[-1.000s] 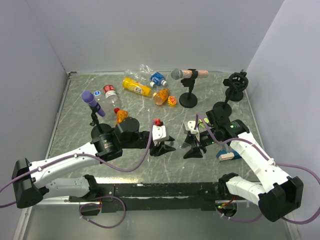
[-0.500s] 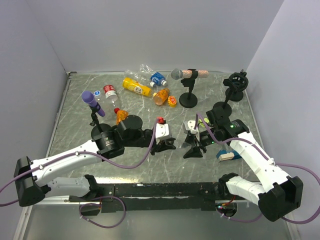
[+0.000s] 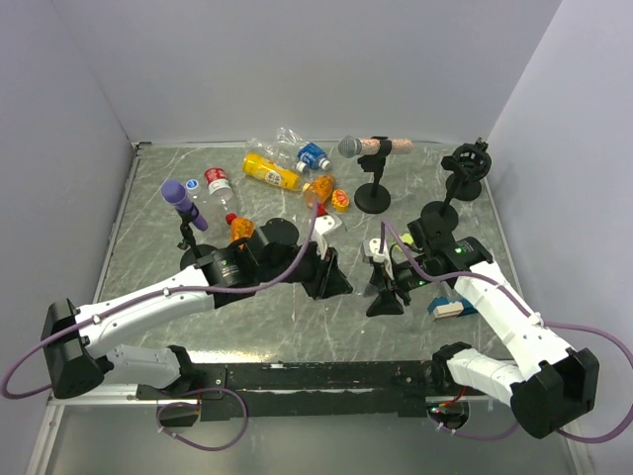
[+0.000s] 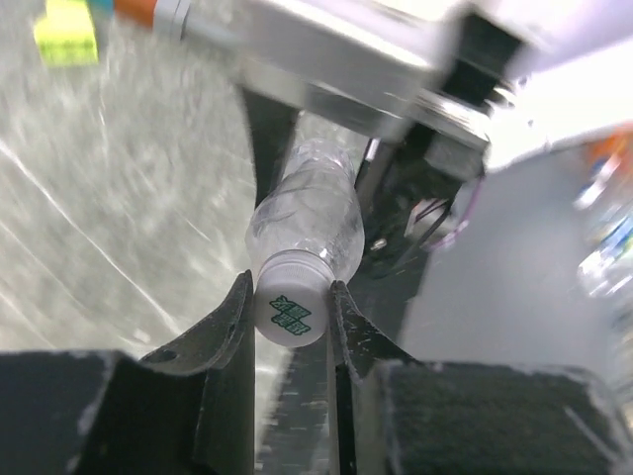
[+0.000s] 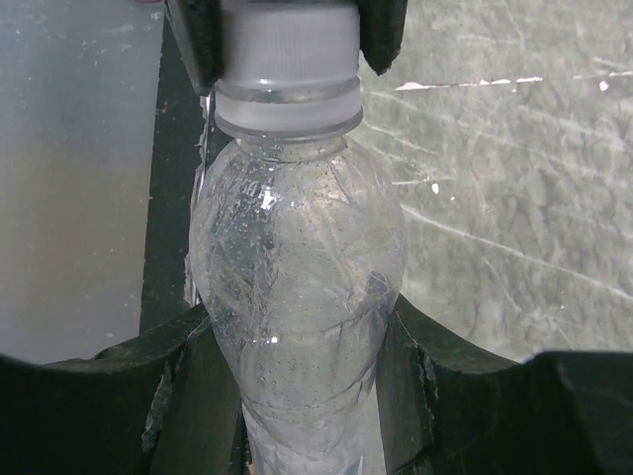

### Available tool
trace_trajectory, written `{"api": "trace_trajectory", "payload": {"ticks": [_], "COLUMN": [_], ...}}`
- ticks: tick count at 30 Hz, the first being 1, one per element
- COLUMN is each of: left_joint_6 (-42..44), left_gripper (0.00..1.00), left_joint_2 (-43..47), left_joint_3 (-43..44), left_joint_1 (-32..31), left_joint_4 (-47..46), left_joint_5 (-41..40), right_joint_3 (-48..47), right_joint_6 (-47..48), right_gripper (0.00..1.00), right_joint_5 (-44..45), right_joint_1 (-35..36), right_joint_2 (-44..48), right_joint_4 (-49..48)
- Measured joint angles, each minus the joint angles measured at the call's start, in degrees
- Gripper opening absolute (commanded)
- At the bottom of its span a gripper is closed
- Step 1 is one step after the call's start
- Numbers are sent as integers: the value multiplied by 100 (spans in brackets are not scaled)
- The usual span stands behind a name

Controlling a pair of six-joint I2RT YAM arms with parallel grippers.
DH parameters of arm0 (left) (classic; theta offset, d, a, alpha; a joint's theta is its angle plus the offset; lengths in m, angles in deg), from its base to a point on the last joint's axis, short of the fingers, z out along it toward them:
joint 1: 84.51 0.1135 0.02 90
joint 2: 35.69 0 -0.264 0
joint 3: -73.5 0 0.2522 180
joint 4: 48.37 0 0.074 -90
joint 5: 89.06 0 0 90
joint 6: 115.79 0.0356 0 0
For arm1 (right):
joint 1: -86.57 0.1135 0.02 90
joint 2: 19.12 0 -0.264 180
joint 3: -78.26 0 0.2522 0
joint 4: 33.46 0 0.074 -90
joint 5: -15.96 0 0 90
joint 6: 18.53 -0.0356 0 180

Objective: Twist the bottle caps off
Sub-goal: Unscrew the bottle cap from the plastic bottle.

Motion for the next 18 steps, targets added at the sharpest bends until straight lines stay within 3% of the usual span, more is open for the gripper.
{"api": "trace_trajectory", "payload": {"ticks": [10, 16, 18], "left_joint_6": [-3598, -4653, -4704], "left_gripper": [1, 2, 23], "left_joint_2": [-52, -240, -256], "left_joint_3": [13, 122, 203], "left_joint_1": [9, 20, 20], "left_joint_4": [516, 726, 837], "left_joint_5": [-1158, -1399, -1475], "right_joint_3": [33, 50, 50], "right_joint_6": [-334, -404, -422], "right_gripper": [17, 17, 17], "right_joint_5": [302, 546, 544], "right_joint_1": [22, 22, 20], "right_joint_2": [0, 0, 0], "right_joint_4": [-254, -262, -326]}}
